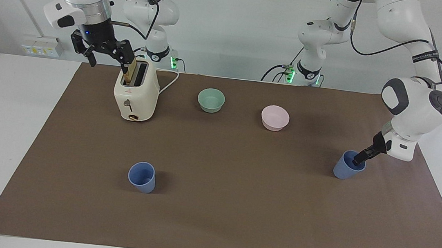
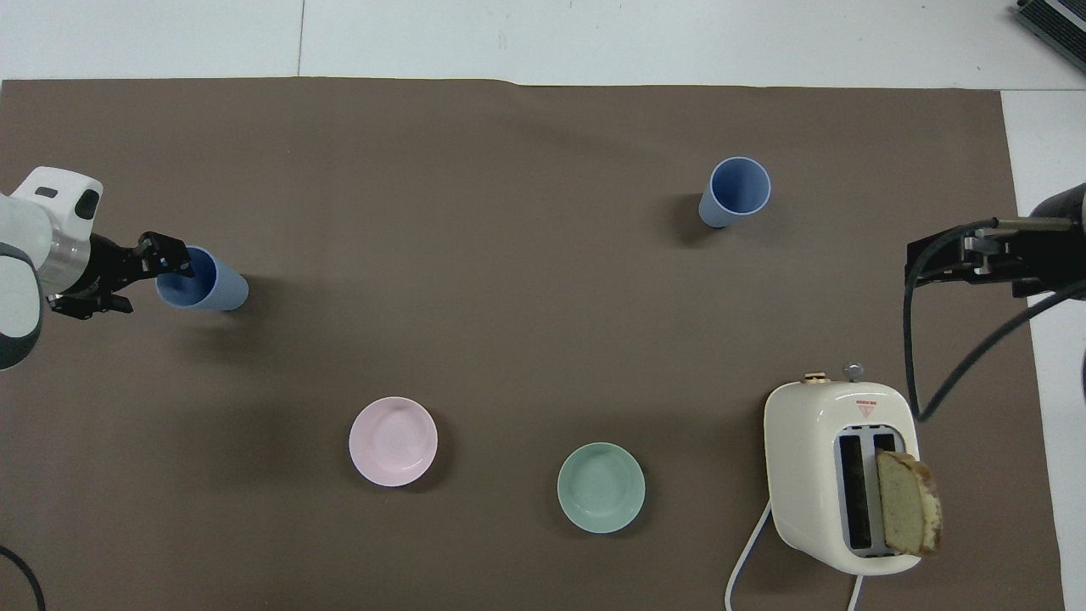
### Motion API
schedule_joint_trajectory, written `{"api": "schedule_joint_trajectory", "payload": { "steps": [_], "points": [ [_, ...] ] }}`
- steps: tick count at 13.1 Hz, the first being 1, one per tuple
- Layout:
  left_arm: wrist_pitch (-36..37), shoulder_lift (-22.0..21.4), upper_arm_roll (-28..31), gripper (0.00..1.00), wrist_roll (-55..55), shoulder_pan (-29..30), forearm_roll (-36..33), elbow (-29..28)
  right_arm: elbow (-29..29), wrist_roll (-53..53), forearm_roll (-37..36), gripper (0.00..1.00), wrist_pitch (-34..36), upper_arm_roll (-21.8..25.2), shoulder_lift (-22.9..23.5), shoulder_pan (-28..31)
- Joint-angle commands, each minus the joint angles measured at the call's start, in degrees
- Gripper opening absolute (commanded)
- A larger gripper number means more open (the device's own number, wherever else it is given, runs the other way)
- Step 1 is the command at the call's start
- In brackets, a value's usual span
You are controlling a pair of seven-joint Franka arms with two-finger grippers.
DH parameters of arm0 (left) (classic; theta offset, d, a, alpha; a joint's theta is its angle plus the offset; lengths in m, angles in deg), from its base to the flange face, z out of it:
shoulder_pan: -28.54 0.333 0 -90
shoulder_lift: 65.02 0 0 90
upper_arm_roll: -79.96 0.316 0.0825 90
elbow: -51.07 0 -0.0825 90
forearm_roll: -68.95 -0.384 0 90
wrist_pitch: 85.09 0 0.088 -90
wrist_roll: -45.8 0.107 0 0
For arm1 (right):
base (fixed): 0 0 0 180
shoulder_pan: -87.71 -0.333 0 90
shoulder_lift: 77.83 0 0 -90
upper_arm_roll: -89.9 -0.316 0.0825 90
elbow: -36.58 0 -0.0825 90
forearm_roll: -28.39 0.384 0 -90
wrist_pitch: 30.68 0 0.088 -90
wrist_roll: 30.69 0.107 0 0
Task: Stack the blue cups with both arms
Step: 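Reach the left gripper to the nearby blue cup, then close the left gripper on the blue cup's rim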
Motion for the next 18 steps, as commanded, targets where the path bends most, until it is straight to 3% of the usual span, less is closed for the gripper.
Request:
{"api": "schedule_joint_trajectory", "payload": {
  "steps": [1, 3, 6, 11, 14, 18],
  "points": [
    [-1.48, -1.26, 0.18, 1.00, -0.88, -0.22, 0.25, -1.82, 0.82, -1.26, -0.13, 1.00, -1.05, -0.51, -0.45, 1.03],
    [-1.48, -1.26, 0.18, 0.86, -0.70, -0.13, 0.33, -1.82, 0.74, -1.34, -0.22, 1.00, -1.05, -0.51, -0.45, 1.03],
    [-3.40, 0.76, 0.18, 0.77, -1.14, -0.57, 0.33, -1.82, 0.74, -1.34, -0.22, 1.00, -1.13, -0.51, -0.45, 1.03],
    [-2.27, 1.11, 0.18, 0.00, -0.97, -0.83, 0.42, -0.59, 0.74, -1.34, -0.22, 1.00, -1.13, -0.51, -0.45, 1.03],
    [-0.61, 1.12, -0.08, 0.00, -0.79, -1.10, 0.42, 1.86, 0.74, -1.43, -0.22, 1.00, -1.66, -0.51, -0.36, 1.03],
    [8.78, -1.69, -0.35, 0.00, -5.76, -4.07, 0.51, 10.20, 0.21, -1.43, -0.75, 1.00, -1.92, -0.51, 0.34, 1.12]
  ]
}}
